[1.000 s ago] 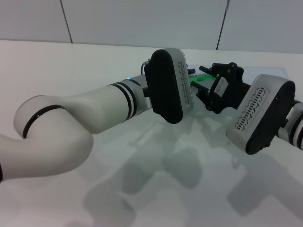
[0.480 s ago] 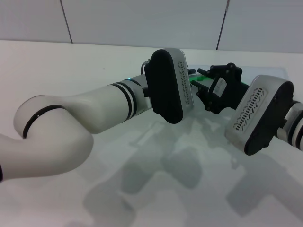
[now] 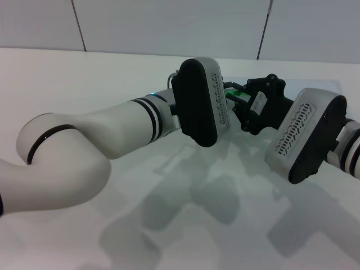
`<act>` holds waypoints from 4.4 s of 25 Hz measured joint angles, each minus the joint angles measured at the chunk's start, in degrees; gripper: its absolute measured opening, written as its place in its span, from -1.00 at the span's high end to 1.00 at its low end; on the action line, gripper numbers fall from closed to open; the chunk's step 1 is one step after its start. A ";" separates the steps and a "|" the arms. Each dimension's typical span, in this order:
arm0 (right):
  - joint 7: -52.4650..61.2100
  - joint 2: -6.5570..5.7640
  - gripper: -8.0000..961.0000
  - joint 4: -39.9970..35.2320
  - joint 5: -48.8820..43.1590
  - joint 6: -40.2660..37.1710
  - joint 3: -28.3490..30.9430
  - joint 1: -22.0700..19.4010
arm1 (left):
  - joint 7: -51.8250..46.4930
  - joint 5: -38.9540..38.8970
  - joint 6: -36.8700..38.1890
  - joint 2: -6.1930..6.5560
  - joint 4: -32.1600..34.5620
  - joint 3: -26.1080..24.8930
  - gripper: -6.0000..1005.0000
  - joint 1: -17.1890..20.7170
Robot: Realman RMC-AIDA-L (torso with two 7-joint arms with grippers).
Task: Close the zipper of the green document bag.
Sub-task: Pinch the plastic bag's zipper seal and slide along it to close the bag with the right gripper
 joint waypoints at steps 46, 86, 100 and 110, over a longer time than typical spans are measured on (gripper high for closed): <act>0.09 0.09 0.68 1.36 0.00 5.21 -2.17 0.82 | 0.09 0.51 -0.10 -0.09 0.11 0.03 0.74 0.08; 0.50 -0.26 0.79 9.97 2.37 4.32 10.35 1.03 | 6.56 0.69 -0.18 0.04 10.36 -5.35 0.70 11.88; 0.34 -0.35 0.66 14.04 2.30 4.32 16.31 1.70 | 7.03 0.78 -0.41 0.06 12.27 -6.37 0.69 16.15; 0.31 -0.34 0.57 14.76 2.17 4.28 18.38 1.68 | 7.03 0.77 -0.50 0.12 12.60 -6.46 0.68 16.85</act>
